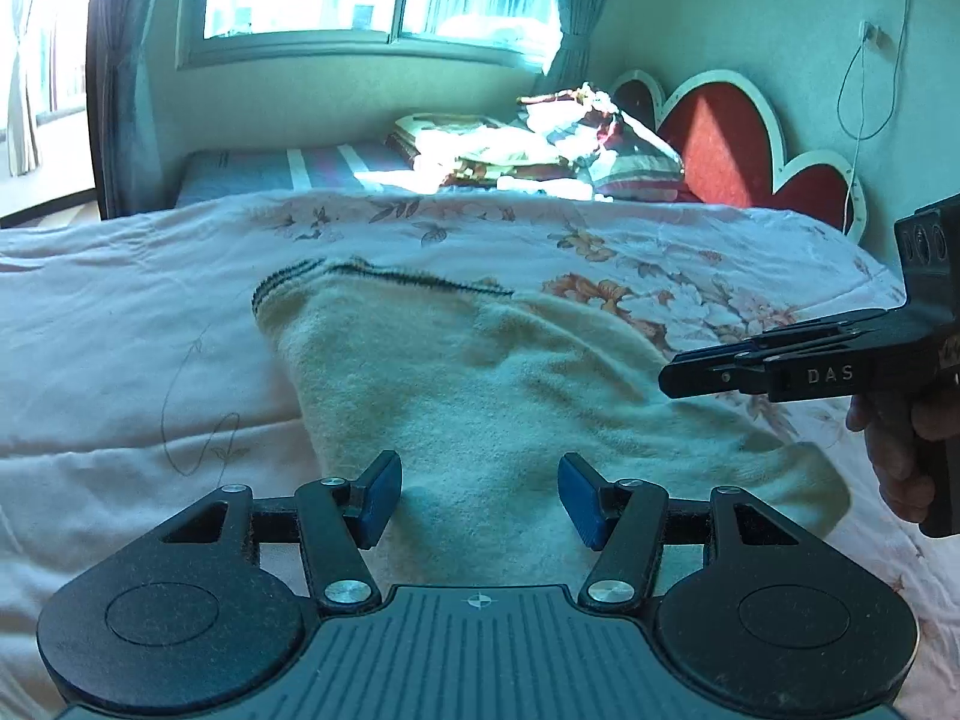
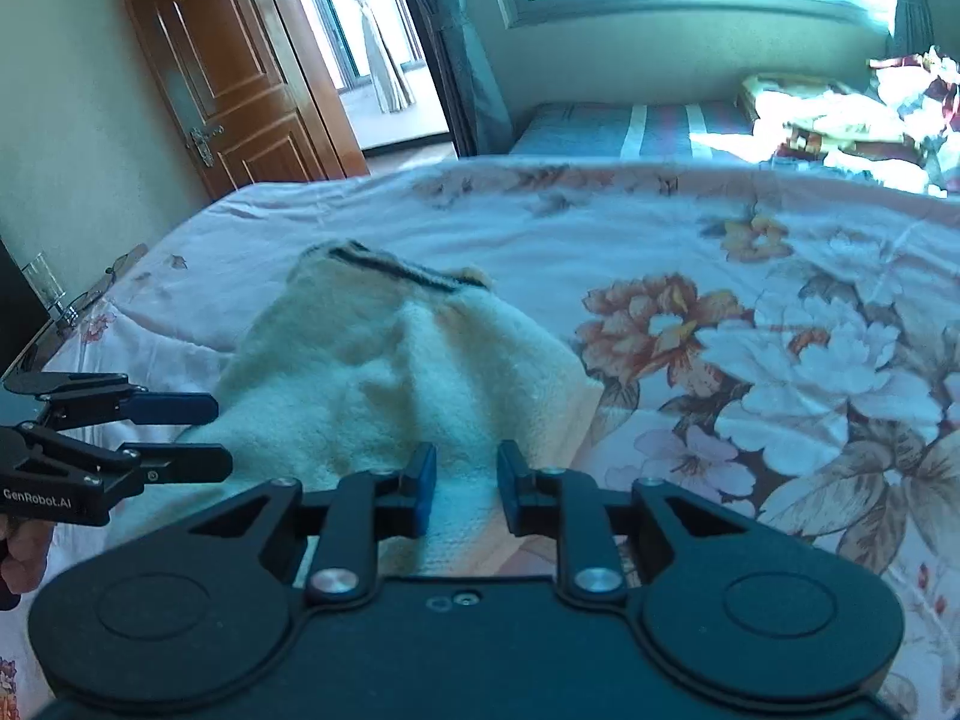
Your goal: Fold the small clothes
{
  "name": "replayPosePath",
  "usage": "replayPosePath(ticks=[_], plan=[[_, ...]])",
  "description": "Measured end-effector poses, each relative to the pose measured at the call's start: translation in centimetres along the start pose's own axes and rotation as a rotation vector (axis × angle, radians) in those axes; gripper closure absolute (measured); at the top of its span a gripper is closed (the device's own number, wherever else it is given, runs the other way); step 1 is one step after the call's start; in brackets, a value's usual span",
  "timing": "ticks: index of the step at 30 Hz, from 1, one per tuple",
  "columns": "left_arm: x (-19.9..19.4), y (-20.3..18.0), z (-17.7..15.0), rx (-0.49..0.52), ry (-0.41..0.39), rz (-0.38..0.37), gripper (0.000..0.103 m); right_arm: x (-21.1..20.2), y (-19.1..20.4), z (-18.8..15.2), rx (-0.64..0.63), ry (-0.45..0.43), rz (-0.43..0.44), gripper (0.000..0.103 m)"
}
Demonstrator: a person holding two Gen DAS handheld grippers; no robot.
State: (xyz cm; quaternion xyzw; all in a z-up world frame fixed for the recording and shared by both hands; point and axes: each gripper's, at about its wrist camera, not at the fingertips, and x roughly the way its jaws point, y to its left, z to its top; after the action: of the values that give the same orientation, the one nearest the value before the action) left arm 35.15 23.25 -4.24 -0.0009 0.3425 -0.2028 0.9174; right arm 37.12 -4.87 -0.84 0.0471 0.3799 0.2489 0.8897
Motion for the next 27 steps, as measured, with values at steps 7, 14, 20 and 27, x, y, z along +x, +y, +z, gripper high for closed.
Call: replayPosePath(ticks=[7, 14, 20, 27], plan=[[-4.0, -2.5, -2.4, 0.019, -0.046, -0.038, 0.044, -5.8, 4.9, -2.6, -0.21, -0.021, 0.115, 0.079], [-3.1, -3.5, -5.0, 0.045, -0.02, 0.003, 0.044, -3.5, 4.3, -5.8, -0.264, 0.059, 0.04, 0.089], [-3.1, -4.6, -5.6, 0.07, -0.054, 0.063, 0.041, -3.2, 3.2, -6.6, -0.2, 0.03, 0.038, 0.098], [-6.1, -6.8, -5.7, 0.047, -0.089, 0.2, 0.01, -8.5, 4.1, -6.8, -0.148, -0.134, -0.062, 0.017]])
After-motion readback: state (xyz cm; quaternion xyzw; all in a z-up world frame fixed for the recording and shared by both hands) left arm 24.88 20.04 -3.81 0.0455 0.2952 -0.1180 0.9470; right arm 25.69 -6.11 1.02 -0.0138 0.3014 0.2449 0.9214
